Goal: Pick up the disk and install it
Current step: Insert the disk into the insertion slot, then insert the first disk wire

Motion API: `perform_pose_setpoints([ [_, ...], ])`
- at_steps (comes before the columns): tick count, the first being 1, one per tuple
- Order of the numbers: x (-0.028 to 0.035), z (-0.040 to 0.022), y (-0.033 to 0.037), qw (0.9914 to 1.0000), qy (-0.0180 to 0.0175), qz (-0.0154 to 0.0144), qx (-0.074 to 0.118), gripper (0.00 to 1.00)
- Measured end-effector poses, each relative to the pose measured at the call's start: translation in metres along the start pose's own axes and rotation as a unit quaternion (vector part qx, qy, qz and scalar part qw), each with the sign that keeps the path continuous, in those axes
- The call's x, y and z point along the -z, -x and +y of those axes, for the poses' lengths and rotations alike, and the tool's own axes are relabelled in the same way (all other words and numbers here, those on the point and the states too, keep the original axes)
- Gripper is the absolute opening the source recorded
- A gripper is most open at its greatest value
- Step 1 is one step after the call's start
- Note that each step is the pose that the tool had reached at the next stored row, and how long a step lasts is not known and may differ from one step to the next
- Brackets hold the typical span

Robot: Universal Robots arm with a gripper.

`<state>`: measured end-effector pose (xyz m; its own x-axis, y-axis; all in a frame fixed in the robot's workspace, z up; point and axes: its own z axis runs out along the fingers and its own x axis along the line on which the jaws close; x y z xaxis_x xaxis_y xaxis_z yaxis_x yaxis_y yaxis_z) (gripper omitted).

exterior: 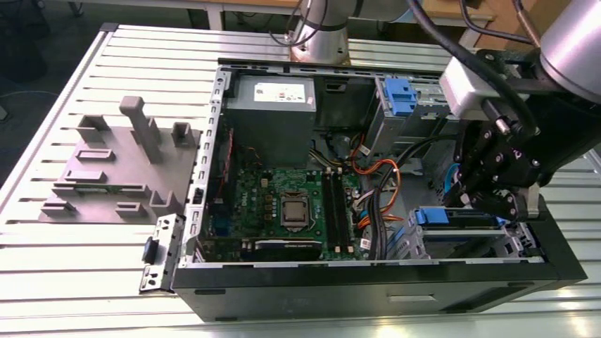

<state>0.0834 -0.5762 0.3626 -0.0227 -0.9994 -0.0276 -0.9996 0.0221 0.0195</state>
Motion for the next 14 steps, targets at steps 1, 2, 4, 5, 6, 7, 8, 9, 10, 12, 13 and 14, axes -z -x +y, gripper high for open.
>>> perform_pose_setpoints([
  [1,-0.0016,0.0,-0.0001,1.0,-0.0001,0.0,0.0,0.11],
  [2,-0.0024,-0.0001,0.0,1.0,-0.0002,0.0,0.0,0.11],
  [4,-0.0025,-0.0001,-0.0001,1.0,-0.0002,0.0002,0.0,0.11],
  [5,-0.0037,-0.0001,-0.0001,1.0,-0.0003,0.0,0.0,0.11],
  [6,-0.0047,-0.0001,-0.0001,1.0,-0.0003,0.0,0.0,0.11],
  [7,-0.0047,-0.0001,-0.0001,1.0,-0.0002,0.0,0.0,0.11],
  [8,-0.0047,-0.0001,-0.0001,1.0,-0.0003,0.0,0.0,0.11],
  [9,-0.0047,-0.0001,-0.0001,1.0,-0.0003,0.0,0.0,0.11],
  [10,-0.0047,-0.0001,-0.0001,1.0,-0.0003,0.0,0.0,0.11],
  [12,-0.0048,-0.0001,-0.0001,1.0,-0.0003,0.0,0.0,0.11],
  [13,-0.0048,-0.0001,-0.0001,1.0,-0.0002,0.0,0.0,0.11],
  [14,-0.0048,-0.0001,-0.0001,1.0,-0.0003,0.0,0.0,0.11],
])
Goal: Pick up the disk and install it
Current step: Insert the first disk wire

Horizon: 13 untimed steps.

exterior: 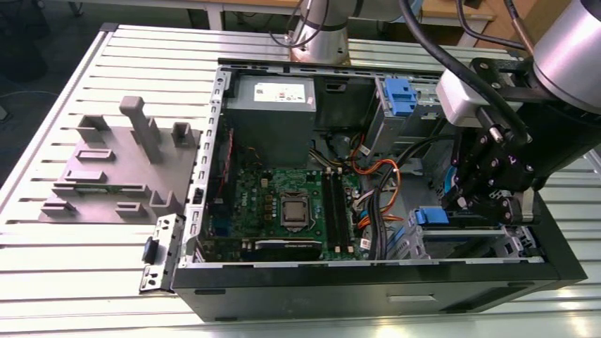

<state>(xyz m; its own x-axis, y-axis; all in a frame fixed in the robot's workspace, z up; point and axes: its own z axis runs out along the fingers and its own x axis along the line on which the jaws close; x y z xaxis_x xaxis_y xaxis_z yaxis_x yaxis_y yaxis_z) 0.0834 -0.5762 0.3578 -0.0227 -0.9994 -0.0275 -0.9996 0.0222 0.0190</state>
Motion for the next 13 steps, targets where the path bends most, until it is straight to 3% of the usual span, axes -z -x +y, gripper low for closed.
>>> perform_pose_setpoints([
  [5,0.0,-0.0046,0.0002,1.0,0.0,0.0,0.0,0.11],
  [13,0.0003,-0.0264,0.0029,1.0,0.0,0.0,0.0,0.11],
])
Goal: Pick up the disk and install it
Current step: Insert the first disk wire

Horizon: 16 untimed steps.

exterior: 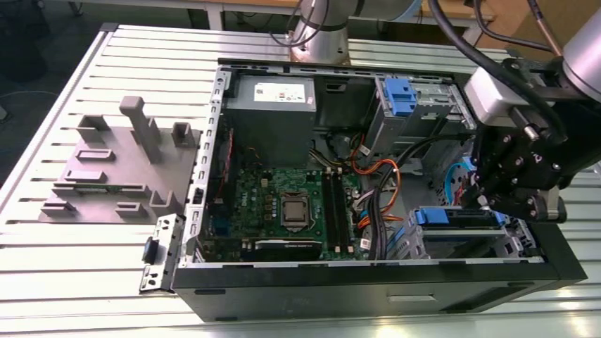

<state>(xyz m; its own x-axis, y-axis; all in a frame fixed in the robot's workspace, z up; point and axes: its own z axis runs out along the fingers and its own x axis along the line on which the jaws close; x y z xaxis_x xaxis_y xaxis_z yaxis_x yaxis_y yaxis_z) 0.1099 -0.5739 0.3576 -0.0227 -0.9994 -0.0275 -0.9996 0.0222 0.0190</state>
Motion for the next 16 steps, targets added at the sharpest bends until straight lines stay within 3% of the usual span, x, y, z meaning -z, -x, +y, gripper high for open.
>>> perform_pose_setpoints([
  [7,-0.0002,-0.0234,0.0047,1.0,0.0005,0.0,0.0,0.11],
  [16,-0.0001,-0.0241,0.0048,1.0,0.0008,0.0,0.0,0.11],
])
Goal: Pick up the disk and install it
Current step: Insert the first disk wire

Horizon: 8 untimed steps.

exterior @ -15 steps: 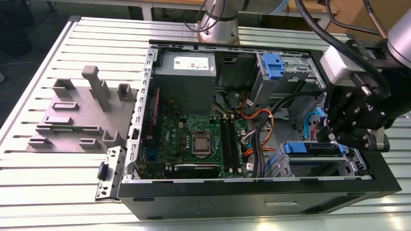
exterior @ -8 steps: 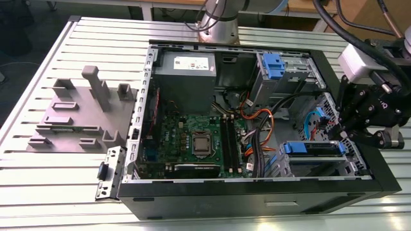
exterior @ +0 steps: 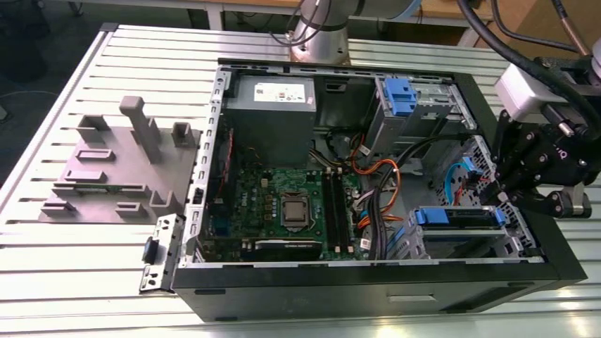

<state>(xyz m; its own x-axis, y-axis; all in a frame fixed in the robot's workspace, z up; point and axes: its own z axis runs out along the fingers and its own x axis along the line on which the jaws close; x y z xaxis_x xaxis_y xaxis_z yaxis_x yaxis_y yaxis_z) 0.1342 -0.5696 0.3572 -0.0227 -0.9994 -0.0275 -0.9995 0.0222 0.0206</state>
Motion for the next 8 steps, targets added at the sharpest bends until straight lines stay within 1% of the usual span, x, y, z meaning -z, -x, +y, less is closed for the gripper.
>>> perform_pose_setpoints([
  [3,0.0004,0.0,0.0003,1.0,0.0,0.0,0.0,0.11],
  [8,0.0046,0.0001,0.0037,1.0,0.0,0.0,0.0,0.11],
])
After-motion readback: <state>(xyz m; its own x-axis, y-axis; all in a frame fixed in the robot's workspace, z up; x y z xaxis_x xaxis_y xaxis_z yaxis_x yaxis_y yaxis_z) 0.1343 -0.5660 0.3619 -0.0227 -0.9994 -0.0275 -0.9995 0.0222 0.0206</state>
